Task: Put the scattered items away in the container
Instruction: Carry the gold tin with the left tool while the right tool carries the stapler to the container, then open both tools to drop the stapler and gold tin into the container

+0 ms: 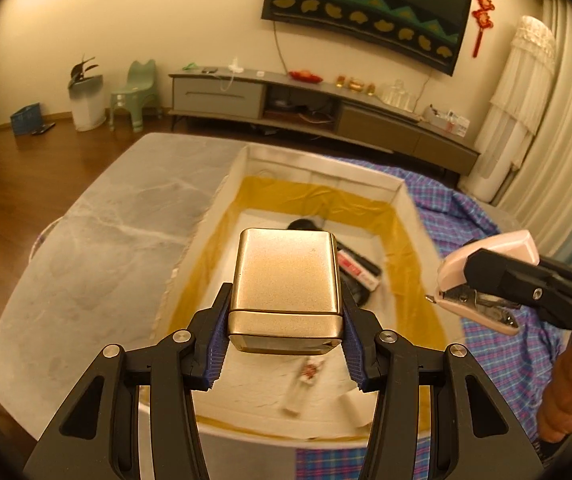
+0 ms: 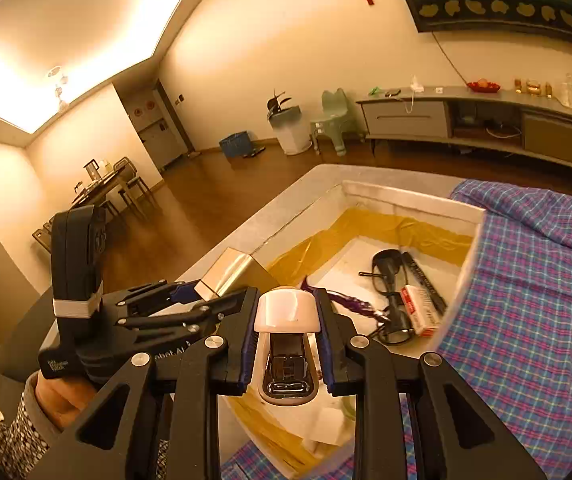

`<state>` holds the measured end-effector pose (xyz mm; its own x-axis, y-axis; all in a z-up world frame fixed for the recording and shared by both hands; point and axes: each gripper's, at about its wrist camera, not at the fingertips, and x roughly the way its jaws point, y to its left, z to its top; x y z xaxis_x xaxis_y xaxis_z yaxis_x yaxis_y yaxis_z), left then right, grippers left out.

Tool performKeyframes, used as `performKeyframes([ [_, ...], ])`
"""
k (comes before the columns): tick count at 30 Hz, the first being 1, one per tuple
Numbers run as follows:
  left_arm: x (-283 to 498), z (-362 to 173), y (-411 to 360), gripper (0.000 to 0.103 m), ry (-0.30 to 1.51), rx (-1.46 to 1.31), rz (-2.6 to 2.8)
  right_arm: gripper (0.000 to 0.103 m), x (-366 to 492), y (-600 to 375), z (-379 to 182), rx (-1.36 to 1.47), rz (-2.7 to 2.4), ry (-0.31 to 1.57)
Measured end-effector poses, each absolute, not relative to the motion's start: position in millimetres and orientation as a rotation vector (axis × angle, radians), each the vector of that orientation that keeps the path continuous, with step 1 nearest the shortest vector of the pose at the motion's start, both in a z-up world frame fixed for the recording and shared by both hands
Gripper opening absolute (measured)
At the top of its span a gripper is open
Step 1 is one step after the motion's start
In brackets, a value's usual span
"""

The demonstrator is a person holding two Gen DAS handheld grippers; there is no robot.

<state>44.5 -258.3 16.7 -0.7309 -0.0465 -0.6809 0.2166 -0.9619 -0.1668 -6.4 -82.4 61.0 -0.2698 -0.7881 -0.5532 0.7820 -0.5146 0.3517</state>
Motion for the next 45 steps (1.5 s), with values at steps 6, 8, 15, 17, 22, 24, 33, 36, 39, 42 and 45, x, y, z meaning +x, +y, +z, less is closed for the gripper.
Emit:
performKeyframes([
  [6, 45, 9, -264, 0.051, 0.311, 1.115, -2.754, 0.027, -16, -107, 55, 0.923, -1.909, -0.030],
  [8, 44, 7, -264, 0.051, 0.297, 1.127, -2.750, 0.027, -21, -115, 54, 0.946, -1.904, -0.033],
  [15, 40, -2, -268, 0.051, 0.297, 1.183, -2.733, 0.027, -42, -144, 53, 1.034, -1.897, -0.041],
  [17, 38, -5, -269, 0.051, 0.295, 1.202, -2.728, 0.027, -49, -152, 51, 1.068, -1.897, -0.050],
  [22, 35, -11, -271, 0.051, 0.290, 1.240, -2.732, 0.027, -70, -172, 41, 1.142, -1.898, -0.073],
  [24, 34, -13, -273, 0.051, 0.302, 1.250, -2.726, 0.027, -77, -180, 38, 1.166, -1.905, -0.078],
  [33, 32, -23, -278, 0.051, 0.314, 1.295, -2.707, 0.027, -117, -219, 14, 1.267, -1.948, -0.035],
  [36, 32, -24, -278, 0.052, 0.313, 1.294, -2.708, 0.027, -128, -230, 5, 1.287, -1.971, -0.018],
  [39, 34, -23, -281, 0.052, 0.365, 1.290, -2.722, 0.029, -138, -239, -2, 1.295, -1.974, -0.040],
  [42, 36, -21, -286, 0.052, 0.401, 1.282, -2.721, 0.029, -143, -245, -9, 1.310, -1.980, -0.050],
  [45, 38, -20, -290, 0.052, 0.427, 1.276, -2.720, 0.029, -141, -247, -12, 1.313, -1.971, -0.048],
])
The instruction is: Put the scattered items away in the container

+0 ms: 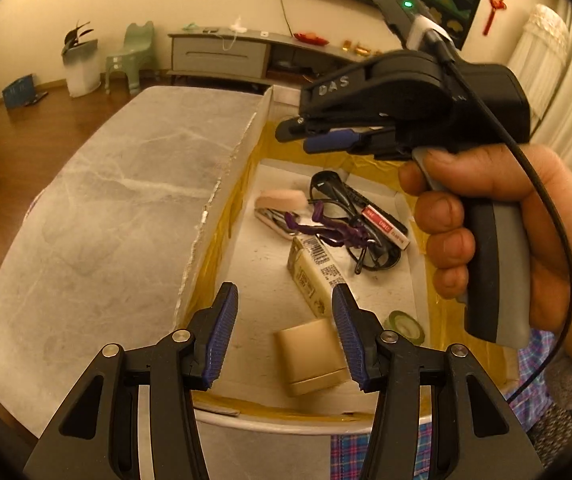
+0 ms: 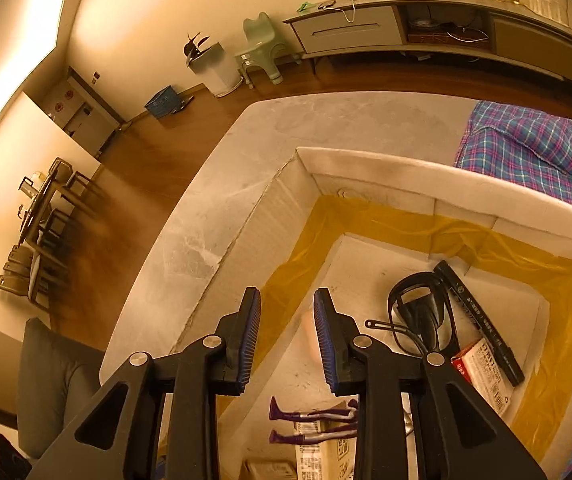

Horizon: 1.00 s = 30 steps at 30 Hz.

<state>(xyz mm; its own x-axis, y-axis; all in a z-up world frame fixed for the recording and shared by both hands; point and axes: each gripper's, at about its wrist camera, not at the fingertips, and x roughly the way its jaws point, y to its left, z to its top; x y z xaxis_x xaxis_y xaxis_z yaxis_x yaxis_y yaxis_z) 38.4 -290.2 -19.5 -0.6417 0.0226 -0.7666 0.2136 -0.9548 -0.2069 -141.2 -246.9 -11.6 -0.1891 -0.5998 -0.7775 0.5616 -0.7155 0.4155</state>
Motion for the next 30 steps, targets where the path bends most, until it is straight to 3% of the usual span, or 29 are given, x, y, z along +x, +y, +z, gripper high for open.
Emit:
performKeyframes([
  [6, 43, -15, -294, 0.052, 0.475, 1.256, -2.717, 0.030, -129, -239, 0, 1.287, -1.962, -0.036],
  [13, 52, -6, -294, 0.052, 0.494, 1.211, -2.729, 0.044, -103, -225, 9, 1.261, -1.948, 0.058],
  [19, 56, -1, -291, 0.052, 0.487, 1.187, -2.736, 0.047, -85, -201, 15, 1.244, -1.962, 0.129],
  [30, 59, 9, -273, 0.052, 0.438, 1.156, -2.777, 0.059, -19, -161, 33, 1.101, -1.958, 0.430],
])
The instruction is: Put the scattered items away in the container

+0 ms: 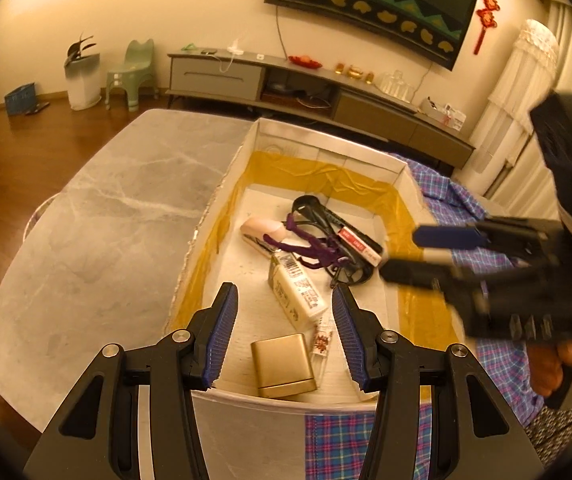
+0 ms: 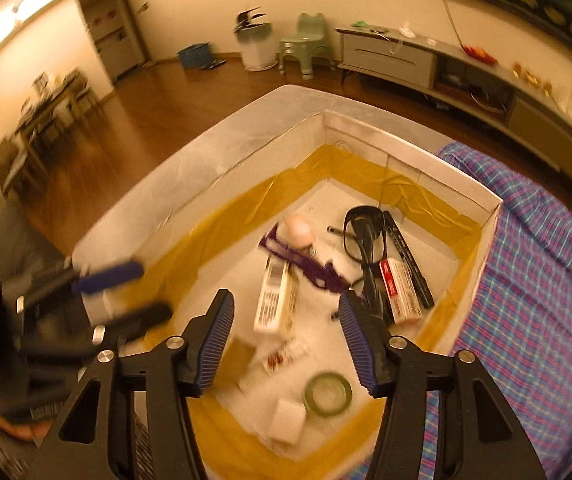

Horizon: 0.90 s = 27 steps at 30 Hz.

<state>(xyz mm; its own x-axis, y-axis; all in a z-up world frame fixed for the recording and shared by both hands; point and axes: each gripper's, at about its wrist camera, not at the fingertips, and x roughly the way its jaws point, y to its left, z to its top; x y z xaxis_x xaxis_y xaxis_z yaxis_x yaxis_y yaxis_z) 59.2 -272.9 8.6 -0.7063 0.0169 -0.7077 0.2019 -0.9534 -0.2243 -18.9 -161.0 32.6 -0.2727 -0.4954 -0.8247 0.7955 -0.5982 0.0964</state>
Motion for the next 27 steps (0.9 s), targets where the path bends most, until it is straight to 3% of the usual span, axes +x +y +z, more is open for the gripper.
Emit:
performKeyframes([
  [7, 64, 10, -271, 0.053, 0.460, 1.129, -2.773, 0.067, 35, -145, 37, 0.973, -1.932, 0.632],
  [10, 67, 11, -270, 0.061, 0.469, 1.113, -2.774, 0.071, 54, -138, 39, 0.923, -1.933, 0.691],
  [27, 68, 10, -252, 0.064, 0.453, 1.099, -2.835, 0.077, 79, -109, 17, 0.989, -1.971, 0.693],
])
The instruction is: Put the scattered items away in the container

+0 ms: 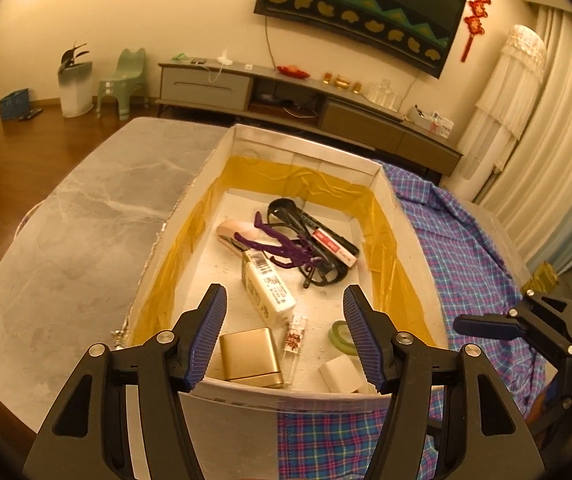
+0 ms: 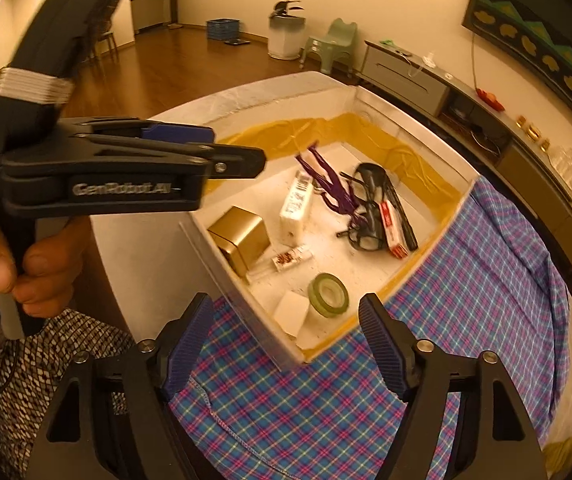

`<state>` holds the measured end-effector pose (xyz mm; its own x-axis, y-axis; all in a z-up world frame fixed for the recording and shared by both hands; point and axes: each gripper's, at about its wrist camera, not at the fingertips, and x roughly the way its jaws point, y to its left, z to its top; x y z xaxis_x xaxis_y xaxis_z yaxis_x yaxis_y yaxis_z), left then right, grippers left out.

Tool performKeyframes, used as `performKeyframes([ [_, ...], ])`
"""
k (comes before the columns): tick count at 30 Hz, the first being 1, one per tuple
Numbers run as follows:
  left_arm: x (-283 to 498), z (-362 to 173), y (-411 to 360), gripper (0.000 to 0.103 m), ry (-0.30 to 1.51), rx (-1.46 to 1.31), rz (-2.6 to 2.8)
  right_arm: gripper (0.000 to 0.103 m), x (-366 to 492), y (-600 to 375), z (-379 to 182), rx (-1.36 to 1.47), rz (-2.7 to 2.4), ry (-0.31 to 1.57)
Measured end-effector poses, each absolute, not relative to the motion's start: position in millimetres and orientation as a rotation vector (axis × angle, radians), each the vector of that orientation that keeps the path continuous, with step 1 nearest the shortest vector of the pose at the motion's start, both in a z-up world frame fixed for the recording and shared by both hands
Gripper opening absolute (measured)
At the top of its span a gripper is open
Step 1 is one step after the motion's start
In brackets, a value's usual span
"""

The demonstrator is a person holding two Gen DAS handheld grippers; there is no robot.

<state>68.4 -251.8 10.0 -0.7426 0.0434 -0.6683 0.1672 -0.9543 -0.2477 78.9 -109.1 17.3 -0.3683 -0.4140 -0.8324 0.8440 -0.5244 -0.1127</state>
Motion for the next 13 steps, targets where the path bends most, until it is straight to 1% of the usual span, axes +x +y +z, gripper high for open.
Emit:
performKeyframes([
  [8, 72, 13, -243, 0.064, 0.415, 1.068, -2.867, 0.077, 74, -110, 9, 1.016, -1.995, 0.710],
  [13, 69, 12, -240, 0.064, 0.408, 1.098, -2.860, 0.078, 73, -112, 6, 1.017, -2.010, 0.715],
])
